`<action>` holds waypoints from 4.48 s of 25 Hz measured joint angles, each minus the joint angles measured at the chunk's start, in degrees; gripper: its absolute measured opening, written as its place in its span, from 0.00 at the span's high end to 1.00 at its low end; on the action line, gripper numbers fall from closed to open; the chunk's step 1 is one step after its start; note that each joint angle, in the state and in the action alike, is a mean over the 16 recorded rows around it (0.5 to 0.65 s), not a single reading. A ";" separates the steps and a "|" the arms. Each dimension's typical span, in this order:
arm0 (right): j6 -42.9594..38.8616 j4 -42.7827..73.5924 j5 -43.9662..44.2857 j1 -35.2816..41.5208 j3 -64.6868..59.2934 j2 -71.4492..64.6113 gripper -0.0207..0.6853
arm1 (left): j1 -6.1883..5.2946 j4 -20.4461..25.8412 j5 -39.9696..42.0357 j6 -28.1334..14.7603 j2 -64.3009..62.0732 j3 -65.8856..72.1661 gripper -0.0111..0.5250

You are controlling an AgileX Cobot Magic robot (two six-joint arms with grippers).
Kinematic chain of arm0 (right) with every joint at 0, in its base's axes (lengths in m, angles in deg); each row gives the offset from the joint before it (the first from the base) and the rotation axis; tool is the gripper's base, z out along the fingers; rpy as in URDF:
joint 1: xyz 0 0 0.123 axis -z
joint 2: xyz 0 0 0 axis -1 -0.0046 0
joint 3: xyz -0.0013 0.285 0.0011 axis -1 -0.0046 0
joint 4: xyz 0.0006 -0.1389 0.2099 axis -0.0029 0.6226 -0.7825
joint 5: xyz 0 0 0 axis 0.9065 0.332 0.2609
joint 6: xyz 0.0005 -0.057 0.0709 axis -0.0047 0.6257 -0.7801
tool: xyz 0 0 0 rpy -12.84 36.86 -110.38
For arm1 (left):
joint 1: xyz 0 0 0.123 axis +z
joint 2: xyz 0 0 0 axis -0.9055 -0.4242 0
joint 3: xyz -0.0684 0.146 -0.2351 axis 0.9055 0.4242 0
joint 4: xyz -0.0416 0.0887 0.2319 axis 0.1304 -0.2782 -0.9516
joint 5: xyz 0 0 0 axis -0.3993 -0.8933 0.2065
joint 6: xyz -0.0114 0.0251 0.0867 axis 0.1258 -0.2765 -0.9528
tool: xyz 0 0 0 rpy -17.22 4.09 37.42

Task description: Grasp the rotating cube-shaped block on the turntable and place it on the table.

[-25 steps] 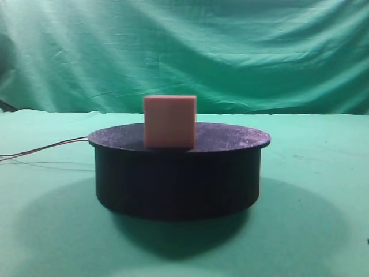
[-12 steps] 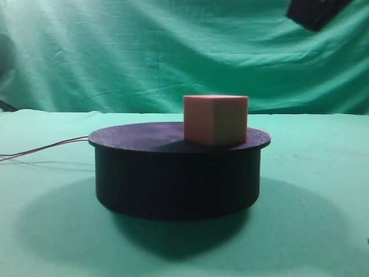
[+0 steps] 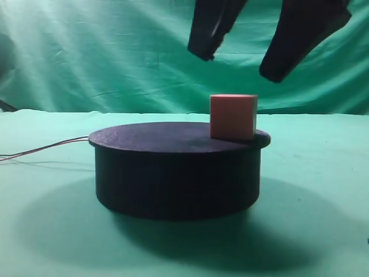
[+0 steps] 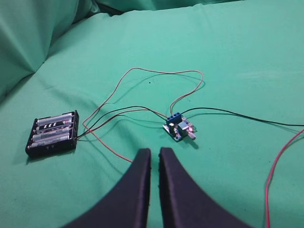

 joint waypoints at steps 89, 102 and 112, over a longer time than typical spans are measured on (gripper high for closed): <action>-13.38 17.82 -15.57 29.65 -48.11 78.83 0.97 | 0.00 0.00 0.00 0.00 0.00 0.00 0.98; -13.43 17.33 -16.34 31.53 -55.01 90.66 0.97 | 0.00 0.00 0.00 0.00 0.00 0.00 0.98; -13.42 17.23 -16.34 31.54 -55.05 90.72 0.97 | 0.00 0.00 0.00 0.00 0.00 0.00 0.98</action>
